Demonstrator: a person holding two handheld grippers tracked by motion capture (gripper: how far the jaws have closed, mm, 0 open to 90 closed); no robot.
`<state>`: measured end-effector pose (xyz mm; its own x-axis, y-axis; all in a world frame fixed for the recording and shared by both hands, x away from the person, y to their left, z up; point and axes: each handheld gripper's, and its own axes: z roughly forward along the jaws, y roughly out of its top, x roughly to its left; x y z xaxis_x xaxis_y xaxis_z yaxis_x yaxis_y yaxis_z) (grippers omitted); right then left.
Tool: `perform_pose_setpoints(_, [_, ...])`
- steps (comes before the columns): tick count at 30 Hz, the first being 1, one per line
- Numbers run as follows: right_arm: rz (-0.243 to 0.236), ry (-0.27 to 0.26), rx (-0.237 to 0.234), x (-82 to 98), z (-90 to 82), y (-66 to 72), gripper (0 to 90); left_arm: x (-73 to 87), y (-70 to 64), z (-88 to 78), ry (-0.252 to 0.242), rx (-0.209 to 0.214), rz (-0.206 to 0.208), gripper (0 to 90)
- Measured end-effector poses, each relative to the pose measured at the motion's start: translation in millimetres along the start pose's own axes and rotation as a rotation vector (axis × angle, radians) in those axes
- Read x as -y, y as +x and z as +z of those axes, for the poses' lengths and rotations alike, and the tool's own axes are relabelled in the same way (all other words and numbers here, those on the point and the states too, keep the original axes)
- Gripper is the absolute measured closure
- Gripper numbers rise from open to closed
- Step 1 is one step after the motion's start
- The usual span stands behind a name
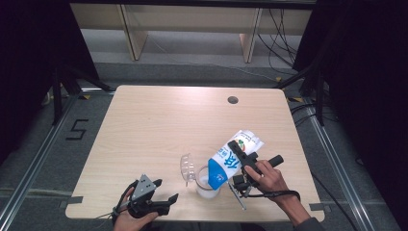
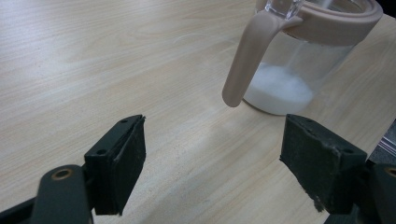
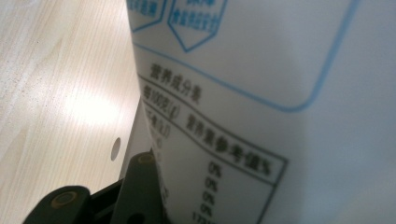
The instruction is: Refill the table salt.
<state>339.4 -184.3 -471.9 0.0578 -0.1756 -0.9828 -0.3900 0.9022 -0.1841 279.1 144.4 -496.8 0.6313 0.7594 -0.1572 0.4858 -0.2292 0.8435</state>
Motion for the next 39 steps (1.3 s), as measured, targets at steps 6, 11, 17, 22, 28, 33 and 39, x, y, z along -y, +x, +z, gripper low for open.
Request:
perform_pose_setpoints(6, [0.000,0.002,-0.001,0.0,-0.1,0.2,61.9,-0.2,0.1,-0.4,-0.002,0.000,0.003,21.7])
perform_pose_setpoints(11, [-0.009,0.004,0.001,-0.2,0.2,0.7,62.0,-0.1,0.3,-0.1,-0.005,0.000,0.002,21.7])
perform_pose_setpoints(17, [-0.011,0.002,0.003,-0.1,0.0,0.6,62.2,-0.2,0.1,-0.3,-0.001,0.000,0.004,21.7])
perform_pose_setpoints(22, [-0.023,-0.001,-0.008,-0.6,0.0,1.2,62.3,-0.3,0.3,-0.7,-0.002,-0.001,0.003,21.7])
perform_pose_setpoints(28, [-0.024,0.009,-0.014,-1.6,-0.3,1.5,62.8,-0.3,0.2,-0.7,-0.002,-0.002,0.004,21.7])
perform_pose_setpoints(33, [-0.028,0.009,-0.013,-1.5,-0.2,0.7,62.9,-0.4,-0.1,-1.4,0.002,-0.007,0.005,21.7])
perform_pose_setpoints(39, [-0.026,0.004,-0.004,-1.0,0.1,1.7,63.1,-0.4,0.0,-1.5,0.004,-0.007,0.008,21.7])
